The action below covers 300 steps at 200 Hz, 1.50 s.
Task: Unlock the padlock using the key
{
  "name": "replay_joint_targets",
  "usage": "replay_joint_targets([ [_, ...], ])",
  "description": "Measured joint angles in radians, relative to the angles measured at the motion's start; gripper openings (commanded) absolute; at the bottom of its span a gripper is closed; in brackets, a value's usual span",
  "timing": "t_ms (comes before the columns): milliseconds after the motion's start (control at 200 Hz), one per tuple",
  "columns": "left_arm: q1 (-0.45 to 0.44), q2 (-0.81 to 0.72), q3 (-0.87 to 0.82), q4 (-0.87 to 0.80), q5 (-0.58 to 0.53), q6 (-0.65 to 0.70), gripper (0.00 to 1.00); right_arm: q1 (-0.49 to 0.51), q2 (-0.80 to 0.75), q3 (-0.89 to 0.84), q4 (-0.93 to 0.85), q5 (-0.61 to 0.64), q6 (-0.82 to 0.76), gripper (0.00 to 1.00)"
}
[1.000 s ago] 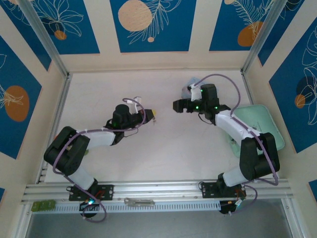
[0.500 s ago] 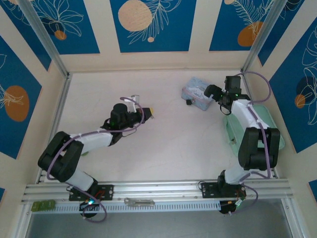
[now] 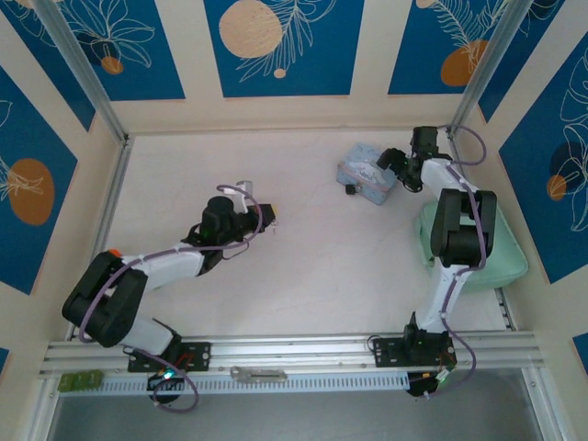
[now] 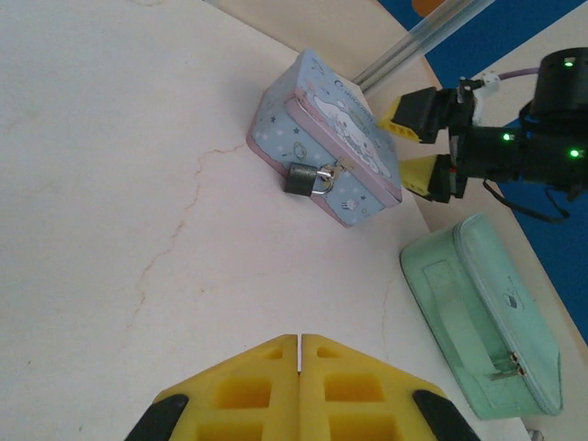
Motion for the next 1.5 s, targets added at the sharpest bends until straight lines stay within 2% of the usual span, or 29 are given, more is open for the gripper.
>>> replay_joint_targets([
  [150, 0.0, -0.03, -0.013, -0.004, -0.013, 0.0, 0.0, 0.018, 0.05, 0.045, -0.016, -0.051, -0.042, 0.74],
  [435, 0.0, -0.035, -0.018, -0.004, -0.019, 0.0, 0.0, 0.121, 0.09, 0.119, -0.076, -0.082, -0.186, 0.7],
  [720, 0.0, -0.047, -0.018, -0.003, -0.021, -0.007, 0.0, 0.284, 0.103, 0.158, -0.162, -0.144, -0.375, 0.69],
  [960, 0.0, -0.048, -0.018, -0.003, -0.021, -0.011, 0.0, 0.364, 0.193, 0.301, -0.245, -0.21, -0.492, 0.69],
  [1150, 0.0, -0.068, -0.02, -0.003, -0.021, -0.015, 0.0, 0.403, 0.255, 0.409, -0.307, -0.236, -0.558, 0.77],
  [1335, 0.0, -0.082, -0.02, -0.037, -0.048, -0.056, 0.0, 0.423, 0.226, 0.368, -0.28, -0.241, -0.573, 0.8],
  [1501, 0.0, -0.106, 0.008, -0.18, -0.112, -0.101, 0.0, 0.439, -0.008, 0.148, -0.188, -0.174, -0.57, 0.83],
])
